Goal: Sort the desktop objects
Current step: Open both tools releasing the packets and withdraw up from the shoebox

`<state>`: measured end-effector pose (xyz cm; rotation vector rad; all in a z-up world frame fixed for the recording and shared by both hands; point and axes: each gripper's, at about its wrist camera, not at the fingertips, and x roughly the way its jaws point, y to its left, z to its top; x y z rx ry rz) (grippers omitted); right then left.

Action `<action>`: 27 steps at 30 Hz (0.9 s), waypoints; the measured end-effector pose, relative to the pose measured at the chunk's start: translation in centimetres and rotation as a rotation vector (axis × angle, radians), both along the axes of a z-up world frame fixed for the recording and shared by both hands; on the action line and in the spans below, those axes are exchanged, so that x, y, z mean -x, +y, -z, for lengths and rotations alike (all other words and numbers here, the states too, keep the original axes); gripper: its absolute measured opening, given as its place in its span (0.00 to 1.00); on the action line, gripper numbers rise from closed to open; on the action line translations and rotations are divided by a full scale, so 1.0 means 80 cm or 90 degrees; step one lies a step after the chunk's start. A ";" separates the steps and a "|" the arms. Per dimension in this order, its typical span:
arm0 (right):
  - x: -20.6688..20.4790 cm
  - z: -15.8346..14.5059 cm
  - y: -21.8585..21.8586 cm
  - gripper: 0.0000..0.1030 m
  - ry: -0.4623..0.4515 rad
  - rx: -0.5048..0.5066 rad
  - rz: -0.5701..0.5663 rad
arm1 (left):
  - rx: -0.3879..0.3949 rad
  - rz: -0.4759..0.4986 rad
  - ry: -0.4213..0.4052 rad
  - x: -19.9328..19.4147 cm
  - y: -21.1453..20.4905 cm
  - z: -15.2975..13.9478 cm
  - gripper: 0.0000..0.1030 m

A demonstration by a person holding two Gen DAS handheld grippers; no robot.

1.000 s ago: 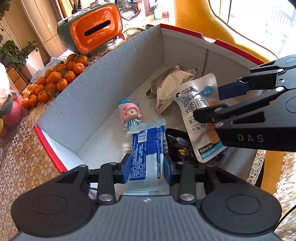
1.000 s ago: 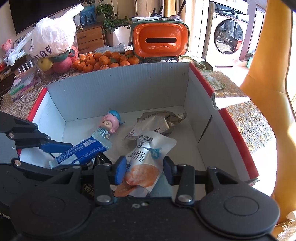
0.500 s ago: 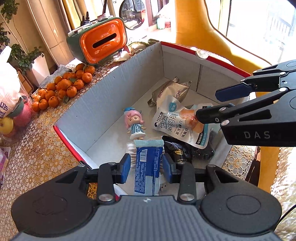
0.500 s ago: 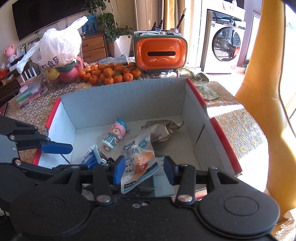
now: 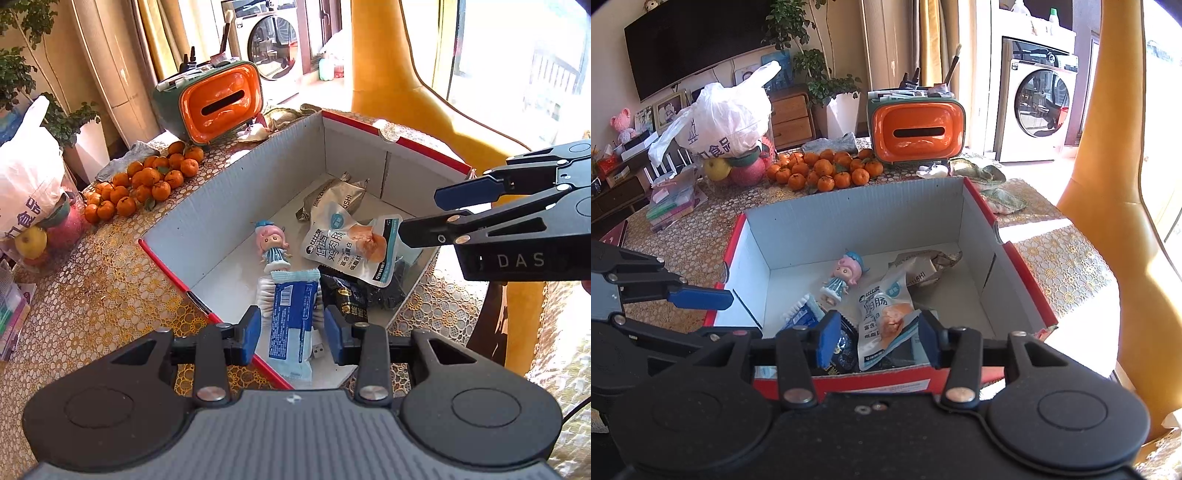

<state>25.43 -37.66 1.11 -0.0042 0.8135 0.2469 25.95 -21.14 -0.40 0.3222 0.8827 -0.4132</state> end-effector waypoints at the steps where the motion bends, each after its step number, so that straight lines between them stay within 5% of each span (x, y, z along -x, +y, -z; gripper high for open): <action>1: 0.003 -0.001 0.001 0.45 -0.004 0.002 -0.001 | 0.003 -0.002 -0.003 0.003 0.002 -0.002 0.34; 27: 0.088 -0.024 0.010 0.53 -0.084 -0.021 -0.008 | 0.068 -0.018 -0.039 0.098 0.040 -0.037 0.41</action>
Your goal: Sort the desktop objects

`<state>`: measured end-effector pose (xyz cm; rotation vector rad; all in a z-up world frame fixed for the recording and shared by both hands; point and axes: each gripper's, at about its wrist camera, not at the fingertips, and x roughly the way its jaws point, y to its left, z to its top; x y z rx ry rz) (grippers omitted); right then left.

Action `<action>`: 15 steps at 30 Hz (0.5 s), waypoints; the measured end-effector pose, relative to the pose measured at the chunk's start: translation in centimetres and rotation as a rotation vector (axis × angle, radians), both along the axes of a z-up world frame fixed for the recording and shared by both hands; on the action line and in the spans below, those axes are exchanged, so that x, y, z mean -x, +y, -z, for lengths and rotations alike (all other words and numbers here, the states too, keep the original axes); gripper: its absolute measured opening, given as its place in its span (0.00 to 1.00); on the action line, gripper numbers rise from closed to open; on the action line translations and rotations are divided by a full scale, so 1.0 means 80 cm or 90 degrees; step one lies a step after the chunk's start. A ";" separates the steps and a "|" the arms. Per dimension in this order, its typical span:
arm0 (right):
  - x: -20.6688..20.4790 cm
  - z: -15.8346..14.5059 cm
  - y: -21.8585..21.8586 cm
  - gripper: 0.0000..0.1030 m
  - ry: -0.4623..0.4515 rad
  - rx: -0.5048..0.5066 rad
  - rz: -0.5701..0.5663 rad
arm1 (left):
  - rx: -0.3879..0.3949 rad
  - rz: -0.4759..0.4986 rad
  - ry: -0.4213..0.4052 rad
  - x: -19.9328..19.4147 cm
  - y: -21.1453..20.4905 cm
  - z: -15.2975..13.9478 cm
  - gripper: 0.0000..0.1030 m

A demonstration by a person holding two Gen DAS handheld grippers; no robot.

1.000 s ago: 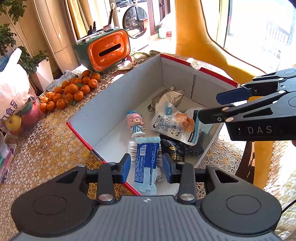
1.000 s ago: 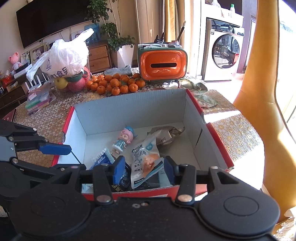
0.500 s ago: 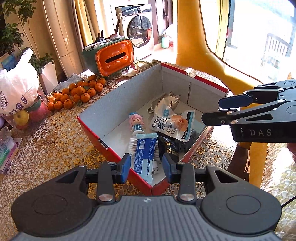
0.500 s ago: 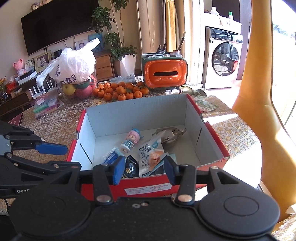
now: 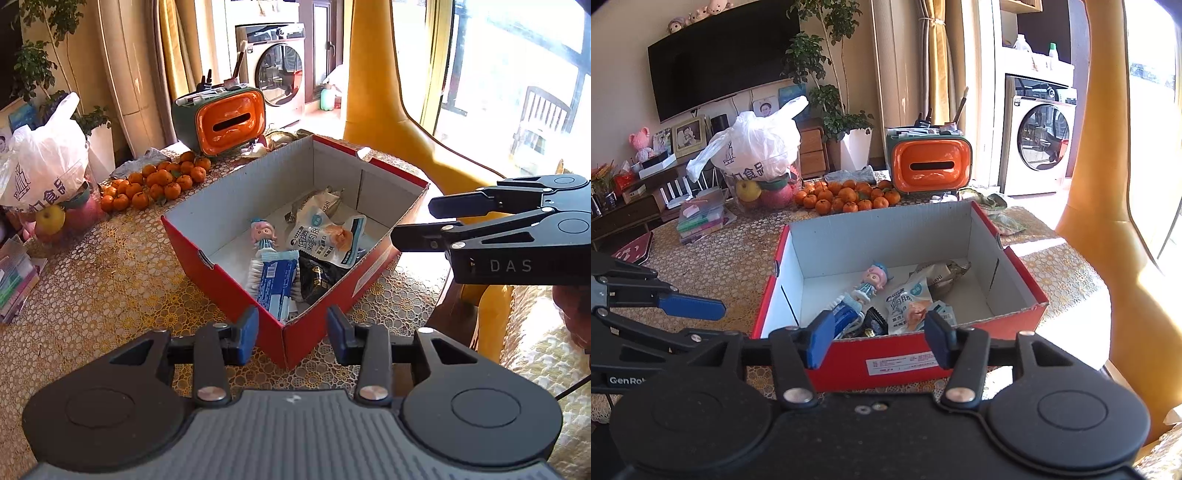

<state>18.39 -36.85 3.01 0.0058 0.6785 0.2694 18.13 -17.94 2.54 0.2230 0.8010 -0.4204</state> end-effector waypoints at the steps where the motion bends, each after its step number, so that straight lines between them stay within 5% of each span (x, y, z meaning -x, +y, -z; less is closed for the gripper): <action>1: 0.003 -0.001 0.000 0.53 -0.004 -0.001 0.000 | 0.000 -0.003 -0.007 0.004 0.001 -0.002 0.45; 15: 0.042 -0.013 0.002 0.64 -0.035 -0.041 -0.003 | 0.028 -0.053 -0.054 0.041 0.022 -0.017 0.71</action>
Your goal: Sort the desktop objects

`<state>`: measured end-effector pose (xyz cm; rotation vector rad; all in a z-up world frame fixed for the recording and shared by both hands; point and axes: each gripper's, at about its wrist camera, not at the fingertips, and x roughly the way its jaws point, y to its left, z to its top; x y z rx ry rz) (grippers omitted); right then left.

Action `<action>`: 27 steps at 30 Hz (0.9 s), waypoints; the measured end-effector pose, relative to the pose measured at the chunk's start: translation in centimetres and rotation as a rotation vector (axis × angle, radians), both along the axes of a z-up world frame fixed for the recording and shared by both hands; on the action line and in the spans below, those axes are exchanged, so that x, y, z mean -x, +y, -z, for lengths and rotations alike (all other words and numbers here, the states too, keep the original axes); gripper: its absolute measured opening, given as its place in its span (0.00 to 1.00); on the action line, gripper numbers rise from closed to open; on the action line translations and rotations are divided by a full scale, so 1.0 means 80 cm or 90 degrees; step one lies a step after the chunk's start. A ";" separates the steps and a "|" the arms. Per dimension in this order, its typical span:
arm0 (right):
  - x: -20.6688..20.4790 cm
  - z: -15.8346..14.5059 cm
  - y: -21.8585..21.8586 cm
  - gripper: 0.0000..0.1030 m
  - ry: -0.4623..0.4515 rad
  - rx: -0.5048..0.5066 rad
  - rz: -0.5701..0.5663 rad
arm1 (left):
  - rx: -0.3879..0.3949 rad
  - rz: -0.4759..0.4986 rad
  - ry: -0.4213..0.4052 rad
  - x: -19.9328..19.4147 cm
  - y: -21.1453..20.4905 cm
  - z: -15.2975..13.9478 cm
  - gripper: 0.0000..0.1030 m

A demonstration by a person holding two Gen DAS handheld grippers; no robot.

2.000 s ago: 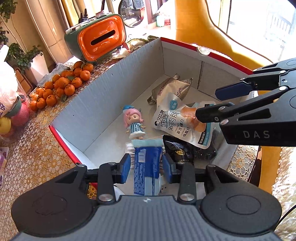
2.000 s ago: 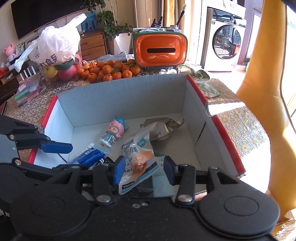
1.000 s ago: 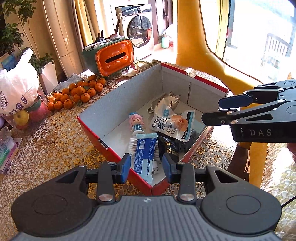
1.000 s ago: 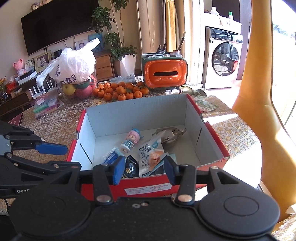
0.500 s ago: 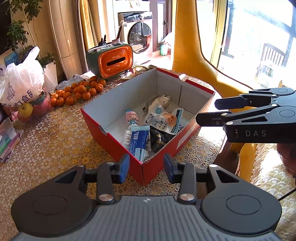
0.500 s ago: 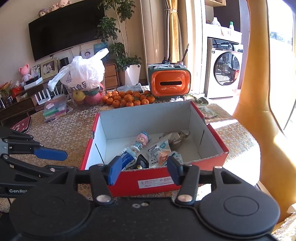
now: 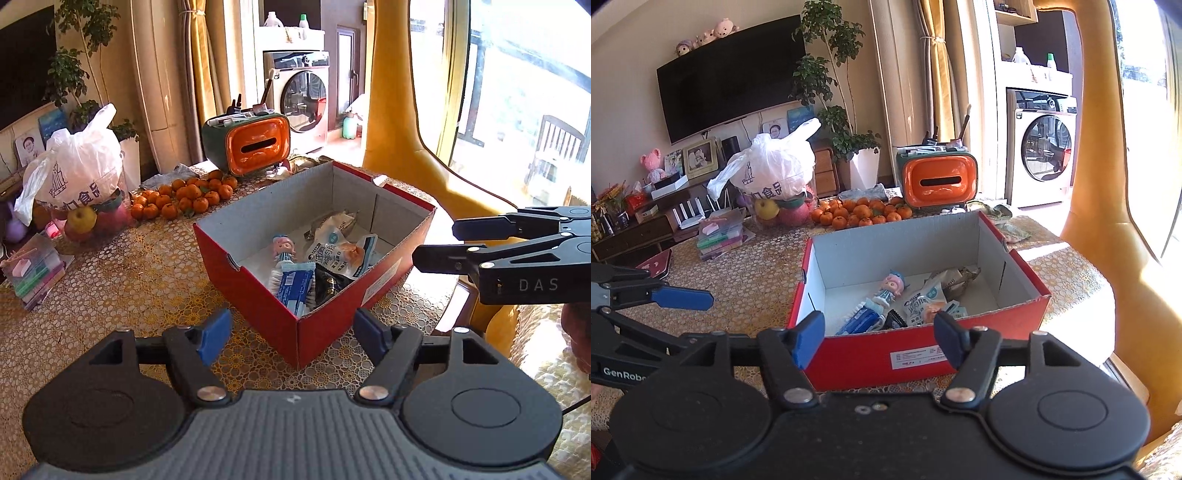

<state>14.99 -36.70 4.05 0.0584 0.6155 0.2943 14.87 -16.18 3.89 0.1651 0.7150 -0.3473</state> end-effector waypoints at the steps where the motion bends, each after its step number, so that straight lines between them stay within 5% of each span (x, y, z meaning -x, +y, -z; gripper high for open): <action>1: 0.003 0.000 0.000 0.65 -0.003 -0.003 0.000 | 0.001 -0.003 0.000 0.002 0.001 0.000 0.72; 12: 0.032 0.002 0.006 0.71 -0.022 -0.019 -0.016 | 0.027 -0.037 0.024 0.016 0.009 0.020 0.78; 14: 0.037 0.003 0.007 0.72 -0.024 -0.026 -0.017 | 0.034 -0.036 0.028 0.018 0.007 0.024 0.85; 27: 0.063 0.016 0.006 0.72 -0.048 -0.007 -0.006 | 0.049 -0.071 0.005 0.043 0.008 0.026 0.87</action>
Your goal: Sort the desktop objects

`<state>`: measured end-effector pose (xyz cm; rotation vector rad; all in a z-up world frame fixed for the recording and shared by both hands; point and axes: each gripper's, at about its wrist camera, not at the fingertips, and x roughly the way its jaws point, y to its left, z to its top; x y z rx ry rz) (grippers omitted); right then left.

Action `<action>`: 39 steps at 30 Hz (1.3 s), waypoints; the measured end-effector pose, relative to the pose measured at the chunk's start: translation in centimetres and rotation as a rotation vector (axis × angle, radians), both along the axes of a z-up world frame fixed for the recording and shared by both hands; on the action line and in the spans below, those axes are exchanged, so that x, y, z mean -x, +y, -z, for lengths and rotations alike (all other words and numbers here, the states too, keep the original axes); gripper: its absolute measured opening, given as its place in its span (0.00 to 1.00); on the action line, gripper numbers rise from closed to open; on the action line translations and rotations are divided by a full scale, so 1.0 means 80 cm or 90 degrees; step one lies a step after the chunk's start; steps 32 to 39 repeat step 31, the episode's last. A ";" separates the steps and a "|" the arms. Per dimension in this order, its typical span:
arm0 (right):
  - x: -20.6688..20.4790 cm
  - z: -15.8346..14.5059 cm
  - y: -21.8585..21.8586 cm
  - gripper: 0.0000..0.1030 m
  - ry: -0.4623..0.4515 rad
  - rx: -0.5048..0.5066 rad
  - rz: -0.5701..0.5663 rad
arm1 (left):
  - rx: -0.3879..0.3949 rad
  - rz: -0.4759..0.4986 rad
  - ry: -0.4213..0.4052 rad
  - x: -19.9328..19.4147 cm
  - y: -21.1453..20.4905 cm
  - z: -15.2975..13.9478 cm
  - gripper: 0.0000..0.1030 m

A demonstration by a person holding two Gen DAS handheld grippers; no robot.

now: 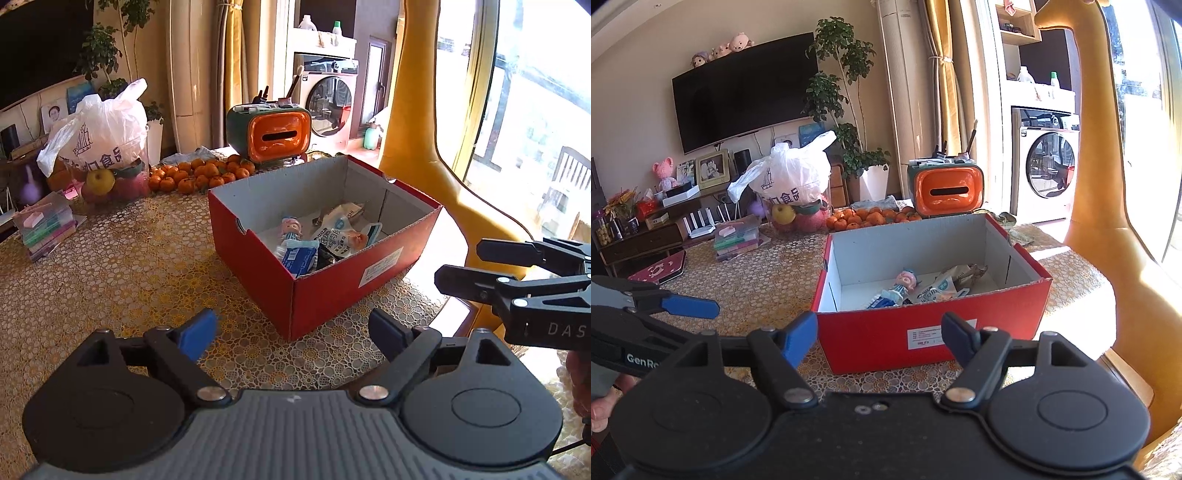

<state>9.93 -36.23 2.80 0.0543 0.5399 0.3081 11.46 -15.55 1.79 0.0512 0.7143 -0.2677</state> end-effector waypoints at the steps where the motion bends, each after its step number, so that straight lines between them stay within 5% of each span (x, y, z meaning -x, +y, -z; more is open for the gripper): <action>1: 0.002 0.001 -0.001 0.73 0.000 0.001 0.001 | 0.002 -0.003 -0.001 0.002 0.001 -0.001 0.87; 39: 0.012 0.019 0.006 0.73 0.036 0.007 0.008 | 0.000 -0.036 0.004 0.016 0.014 0.021 0.87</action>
